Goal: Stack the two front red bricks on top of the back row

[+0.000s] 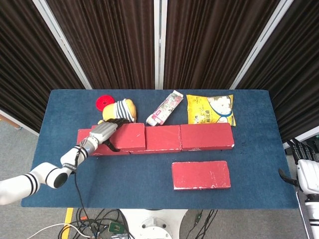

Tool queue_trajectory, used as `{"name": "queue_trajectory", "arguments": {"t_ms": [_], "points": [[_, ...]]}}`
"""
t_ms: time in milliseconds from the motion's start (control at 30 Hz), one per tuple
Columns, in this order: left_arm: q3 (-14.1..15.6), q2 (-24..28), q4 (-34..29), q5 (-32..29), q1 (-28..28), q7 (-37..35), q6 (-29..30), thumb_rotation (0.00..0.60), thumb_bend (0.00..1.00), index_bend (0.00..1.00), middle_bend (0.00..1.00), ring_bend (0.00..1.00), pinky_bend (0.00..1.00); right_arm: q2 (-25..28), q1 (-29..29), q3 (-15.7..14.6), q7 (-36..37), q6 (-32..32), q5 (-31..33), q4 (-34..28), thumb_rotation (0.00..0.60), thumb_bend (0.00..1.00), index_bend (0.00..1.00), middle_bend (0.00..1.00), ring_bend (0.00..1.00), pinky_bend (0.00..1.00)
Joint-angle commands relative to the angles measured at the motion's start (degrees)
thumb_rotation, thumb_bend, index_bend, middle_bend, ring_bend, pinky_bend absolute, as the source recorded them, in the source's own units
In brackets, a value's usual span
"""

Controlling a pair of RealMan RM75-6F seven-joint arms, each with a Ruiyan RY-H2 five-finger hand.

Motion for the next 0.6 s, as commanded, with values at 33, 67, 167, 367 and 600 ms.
{"name": "queue_trajectory", "arguments": {"t_ms": [33,67,167,367,600], "points": [[-0.01,0.24,-0.31,-0.02,0.03,0.13,0.20,0.600,0.00,0.00,0.00,0.00,0.00,-0.01,0.01,0.00,-0.04,0.00,-0.02,-0.03,0.600,0.24,0.00,0.00,0.00,0.00],[-0.02,0.33,-0.45,-0.07,0.05,0.10,0.22,0.600,0.00,0.00,0.00,0.00,0.00,-0.01,0.01,0.00,-0.05,0.02,-0.04,-0.04,0.600,0.24,0.00,0.00,0.00,0.00],[-0.12,0.67,-0.99,-0.05,0.17,0.12,0.66,0.600,0.00,0.00,0.00,0.00,0.00,0.03,-0.06,0.02,-0.01,0.24,-0.14,-0.12,0.600,0.24,0.00,0.00,0.00,0.00],[-0.30,3.21,-4.26,0.48,1.14,0.75,2.96,0.600,0.00,0.00,0.00,0.00,0.00,0.26,-0.25,0.07,0.01,0.87,-0.45,-0.39,0.600,0.24,0.00,0.00,0.00,0.00],[0.66,9.52,-10.95,0.87,5.81,5.43,12.08,0.600,0.00,0.00,0.00,0.00,0.00,0.92,-0.44,-0.20,-0.45,2.14,-2.11,-1.38,0.600,0.24,0.00,0.00,0.00,0.00]]}}
